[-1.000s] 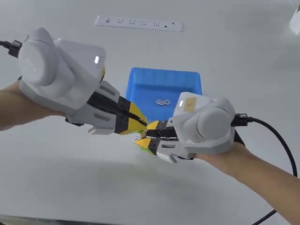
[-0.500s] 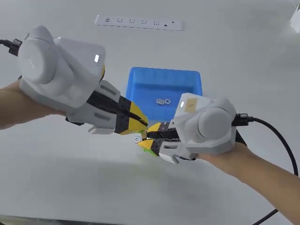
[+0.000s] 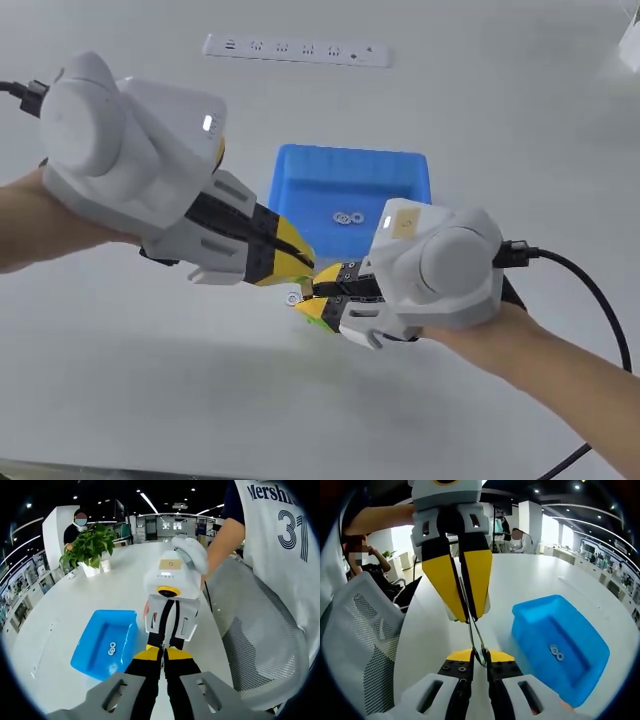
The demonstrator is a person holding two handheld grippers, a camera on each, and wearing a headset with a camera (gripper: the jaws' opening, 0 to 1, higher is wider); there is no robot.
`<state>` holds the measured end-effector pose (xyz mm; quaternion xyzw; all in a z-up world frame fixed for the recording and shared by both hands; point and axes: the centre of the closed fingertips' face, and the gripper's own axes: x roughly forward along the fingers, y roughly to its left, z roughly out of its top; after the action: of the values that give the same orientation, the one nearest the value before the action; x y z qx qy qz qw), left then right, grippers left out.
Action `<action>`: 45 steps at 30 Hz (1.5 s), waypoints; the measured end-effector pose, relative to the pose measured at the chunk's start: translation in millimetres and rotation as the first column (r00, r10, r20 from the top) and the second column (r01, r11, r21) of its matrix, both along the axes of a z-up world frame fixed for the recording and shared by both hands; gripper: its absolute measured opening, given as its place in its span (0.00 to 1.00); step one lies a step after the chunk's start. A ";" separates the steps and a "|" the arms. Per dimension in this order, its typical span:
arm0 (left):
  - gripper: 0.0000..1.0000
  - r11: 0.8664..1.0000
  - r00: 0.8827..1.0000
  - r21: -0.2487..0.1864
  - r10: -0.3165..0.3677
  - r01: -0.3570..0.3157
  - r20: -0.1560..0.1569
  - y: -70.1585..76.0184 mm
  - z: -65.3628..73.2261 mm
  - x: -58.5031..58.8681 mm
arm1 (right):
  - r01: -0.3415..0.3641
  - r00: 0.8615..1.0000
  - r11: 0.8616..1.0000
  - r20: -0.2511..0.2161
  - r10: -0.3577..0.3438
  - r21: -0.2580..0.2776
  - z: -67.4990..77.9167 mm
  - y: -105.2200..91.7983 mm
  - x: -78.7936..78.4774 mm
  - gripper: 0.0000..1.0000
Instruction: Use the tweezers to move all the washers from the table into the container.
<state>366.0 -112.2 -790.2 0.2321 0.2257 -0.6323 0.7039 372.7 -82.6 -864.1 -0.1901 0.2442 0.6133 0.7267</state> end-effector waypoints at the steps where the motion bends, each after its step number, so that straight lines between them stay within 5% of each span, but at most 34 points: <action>1: 0.06 1.000 1.000 0.000 0.001 -0.001 -0.001 0.0 0.7 0.0 | 0.000 1.000 1.000 0.000 0.000 0.001 0.7 0.1 0.0 0.11; 10: 0.06 1.000 0.999 -0.009 -0.009 0.009 0.034 -0.8 18.9 0.5 | 0.005 1.000 1.000 0.008 -0.005 0.018 18.7 1.0 1.3 0.11; 26: 0.06 0.999 0.987 -0.016 -0.031 0.034 0.156 -6.0 63.5 20.5 | 0.049 0.992 0.997 0.117 -0.055 0.061 65.2 -8.4 31.3 0.10; 36: 0.06 0.998 0.973 -0.008 -0.052 0.056 0.226 -11.6 85.6 45.6 | 0.089 0.976 0.993 0.192 -0.103 0.083 87.6 -13.1 61.8 0.10; 45: 0.06 0.999 0.974 -0.008 -0.035 0.038 0.226 -8.9 79.5 73.0 | 0.118 0.970 0.989 0.203 -0.133 0.084 83.0 -11.7 83.5 0.11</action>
<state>439.1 -121.1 -710.7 0.3023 0.1363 -0.6159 0.7147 456.1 -94.3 -781.1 -0.2117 0.1563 0.5511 0.7919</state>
